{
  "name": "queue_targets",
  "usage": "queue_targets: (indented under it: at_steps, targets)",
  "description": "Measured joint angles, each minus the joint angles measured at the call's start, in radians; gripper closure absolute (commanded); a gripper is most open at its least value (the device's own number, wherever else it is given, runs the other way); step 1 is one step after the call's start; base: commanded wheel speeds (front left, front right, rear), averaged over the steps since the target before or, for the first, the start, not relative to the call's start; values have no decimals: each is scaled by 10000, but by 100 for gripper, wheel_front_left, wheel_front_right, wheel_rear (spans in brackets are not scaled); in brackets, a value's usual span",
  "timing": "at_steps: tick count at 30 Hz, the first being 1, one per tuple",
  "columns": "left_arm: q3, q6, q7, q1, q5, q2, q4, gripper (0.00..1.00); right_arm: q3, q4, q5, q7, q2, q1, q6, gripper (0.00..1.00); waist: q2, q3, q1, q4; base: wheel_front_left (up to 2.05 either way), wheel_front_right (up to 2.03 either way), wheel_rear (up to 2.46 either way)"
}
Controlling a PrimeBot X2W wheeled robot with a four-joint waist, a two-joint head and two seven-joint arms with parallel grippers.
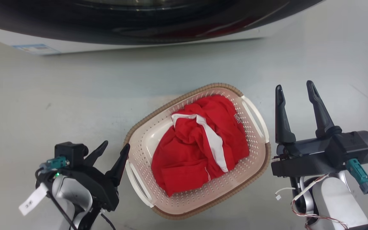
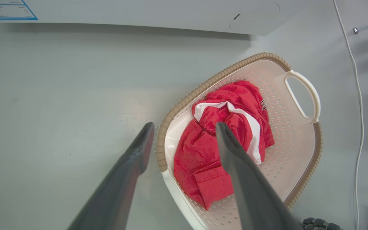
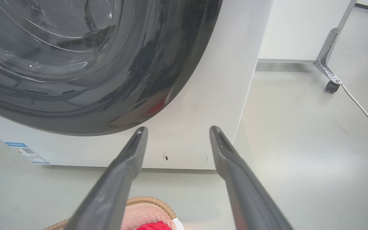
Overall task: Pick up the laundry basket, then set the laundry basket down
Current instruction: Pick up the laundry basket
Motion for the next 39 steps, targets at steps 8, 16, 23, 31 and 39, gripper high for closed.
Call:
queue_targets:
  at_steps: [8, 16, 23, 31, 39]
  targets:
    - [-316, -178, 447, -911, -176, 13, 982, 0, -13, 284, -10, -109, 31, -386, -2, 0, 0, 873, -1, -126, 0, 0, 0]
    - [-675, -251, 809, -1285, -579, 19, 1814, 0, 29, 581, -10, -238, 67, -623, -44, 0, -1, 1168, -2, -193, 0, 0, 0]
    - [-924, -265, 1220, -1635, -677, 198, 2516, 0, 265, 748, -8, -345, 140, -846, -44, 0, -1, 1347, -2, -408, 0, 0, 0]
    - [-1204, -326, 1691, -2039, -1131, 500, 3141, 0, 391, 965, 96, -433, 174, -881, -46, 0, -1, 1576, -2, -757, 0, 0, 0]
    - [-1459, -295, 1977, -2338, -1482, 520, 3568, 100, 385, 1187, 217, -533, 201, -913, -56, 0, -2, 1719, -3, -1003, 0, 0, 0]
